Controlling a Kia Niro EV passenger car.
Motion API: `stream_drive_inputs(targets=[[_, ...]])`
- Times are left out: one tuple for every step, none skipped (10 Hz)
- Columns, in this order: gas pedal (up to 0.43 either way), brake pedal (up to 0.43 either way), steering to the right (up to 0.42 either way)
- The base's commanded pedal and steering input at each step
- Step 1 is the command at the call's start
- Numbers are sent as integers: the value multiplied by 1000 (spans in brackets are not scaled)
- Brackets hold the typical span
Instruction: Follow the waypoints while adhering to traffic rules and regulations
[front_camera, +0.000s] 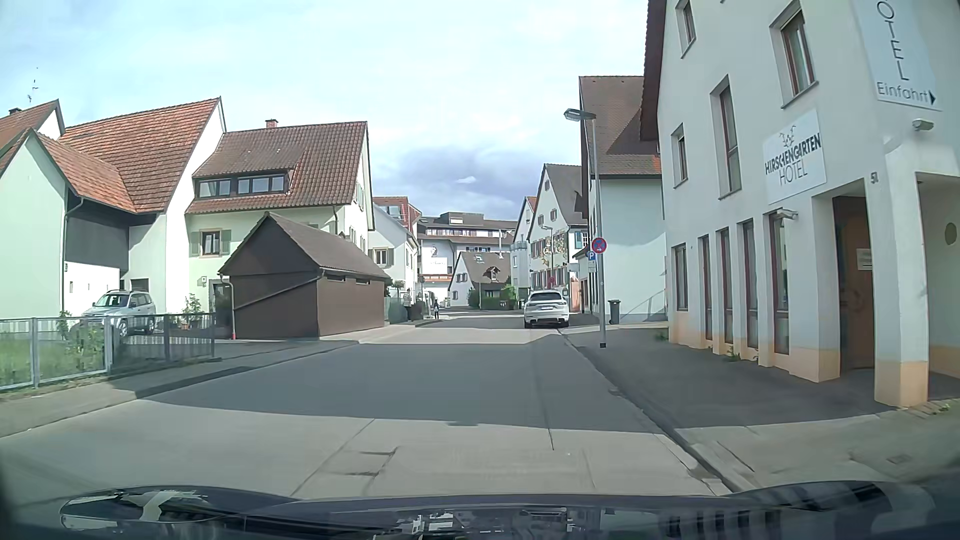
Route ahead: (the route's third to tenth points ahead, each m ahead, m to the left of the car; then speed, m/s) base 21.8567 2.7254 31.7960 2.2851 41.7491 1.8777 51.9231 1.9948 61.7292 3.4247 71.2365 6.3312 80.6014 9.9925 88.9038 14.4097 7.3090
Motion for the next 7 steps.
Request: stream_drive_inputs(targets=[[47, 0, 9], [47, 0, 11], [47, 0, 12], [47, 0, 9], [47, 0, 5], [47, 0, 1], [47, 0, 0]])
